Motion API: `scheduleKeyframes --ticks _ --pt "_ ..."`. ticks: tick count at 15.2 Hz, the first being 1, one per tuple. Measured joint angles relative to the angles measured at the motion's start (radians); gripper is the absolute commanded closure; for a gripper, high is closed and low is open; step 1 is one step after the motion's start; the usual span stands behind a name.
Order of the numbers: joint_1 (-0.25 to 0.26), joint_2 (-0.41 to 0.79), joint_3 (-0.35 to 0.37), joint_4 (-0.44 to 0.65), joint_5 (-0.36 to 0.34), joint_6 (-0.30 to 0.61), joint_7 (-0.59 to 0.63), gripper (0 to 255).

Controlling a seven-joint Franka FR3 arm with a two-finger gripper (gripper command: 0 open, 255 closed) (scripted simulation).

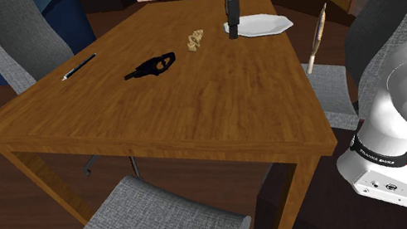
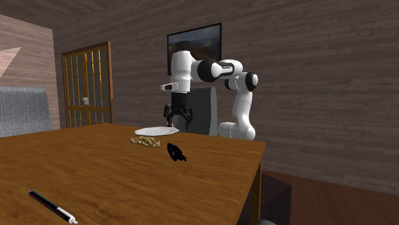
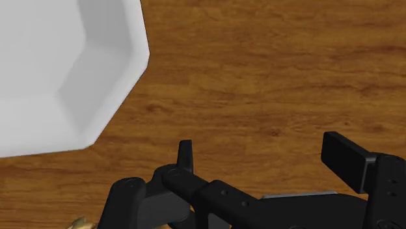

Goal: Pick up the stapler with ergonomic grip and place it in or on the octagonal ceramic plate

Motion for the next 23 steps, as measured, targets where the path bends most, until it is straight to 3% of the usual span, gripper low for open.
scheduleKeyframes --ticks 7,19,23 --pt "0.074 0.230 0.017 0.218 0.024 0.010 -0.228 0" --pt "0.185 0.566 0.119 0.627 0.040 -0.075 -0.553 0" --pt "0.191 0.580 0.127 0.604 0.039 -0.039 -0.575 0"
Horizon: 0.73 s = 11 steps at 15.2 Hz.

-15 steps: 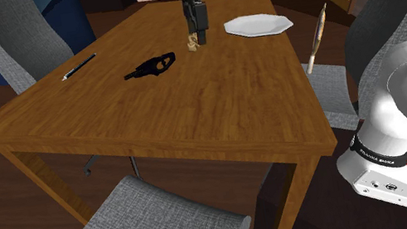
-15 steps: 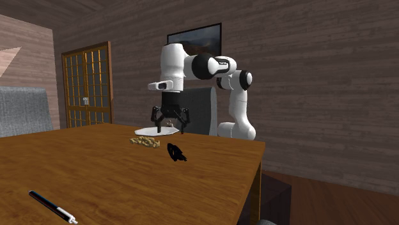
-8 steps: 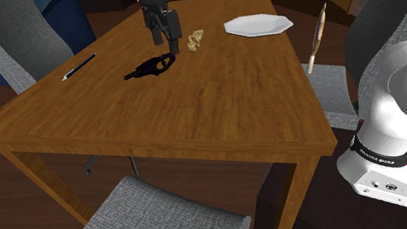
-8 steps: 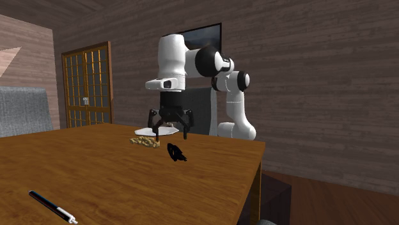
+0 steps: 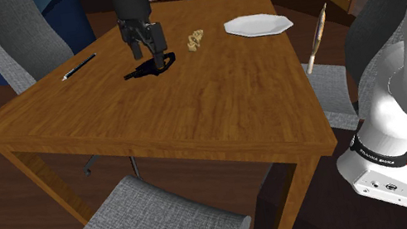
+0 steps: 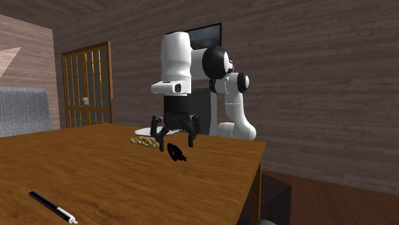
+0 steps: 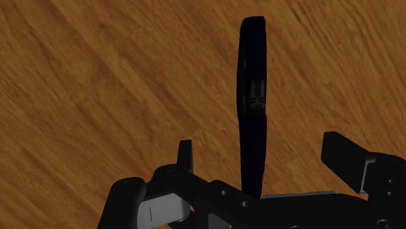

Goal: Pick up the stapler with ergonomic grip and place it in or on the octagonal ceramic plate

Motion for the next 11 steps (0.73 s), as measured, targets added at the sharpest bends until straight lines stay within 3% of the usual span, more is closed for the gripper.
scheduleKeyframes --ticks 10,11 --pt "-0.001 -0.002 -0.001 -0.064 0.000 0.062 -0.003 0" --pt "-0.001 -0.002 -0.001 -0.064 0.000 0.062 -0.003 255"
